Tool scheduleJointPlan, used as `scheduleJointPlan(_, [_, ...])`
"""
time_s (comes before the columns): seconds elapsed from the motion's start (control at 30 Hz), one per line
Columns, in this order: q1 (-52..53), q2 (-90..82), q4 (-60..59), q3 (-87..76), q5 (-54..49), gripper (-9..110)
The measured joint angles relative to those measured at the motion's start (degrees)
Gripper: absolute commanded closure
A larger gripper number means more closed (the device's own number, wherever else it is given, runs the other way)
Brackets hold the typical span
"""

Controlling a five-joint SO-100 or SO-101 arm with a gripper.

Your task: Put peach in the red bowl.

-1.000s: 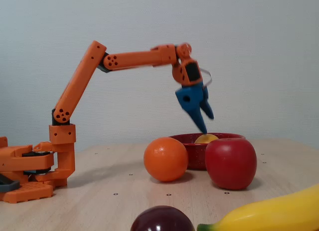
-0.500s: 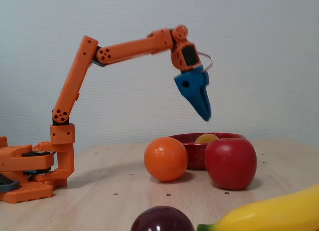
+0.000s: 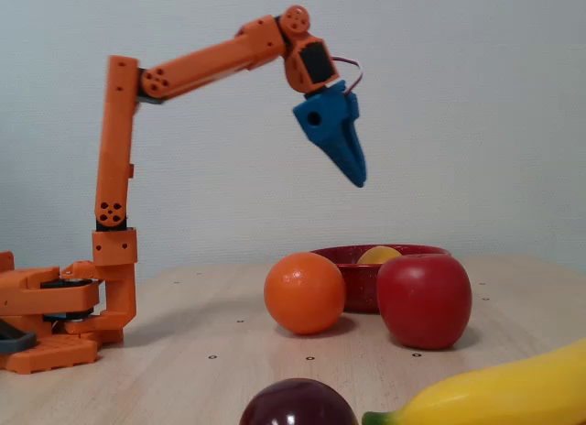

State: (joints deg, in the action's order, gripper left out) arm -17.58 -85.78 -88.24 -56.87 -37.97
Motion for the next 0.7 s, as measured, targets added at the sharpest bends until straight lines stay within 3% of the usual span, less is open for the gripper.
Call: scheduleJointPlan(0.7, [12.22,-43.59,4.13,-45.62,4.13,102])
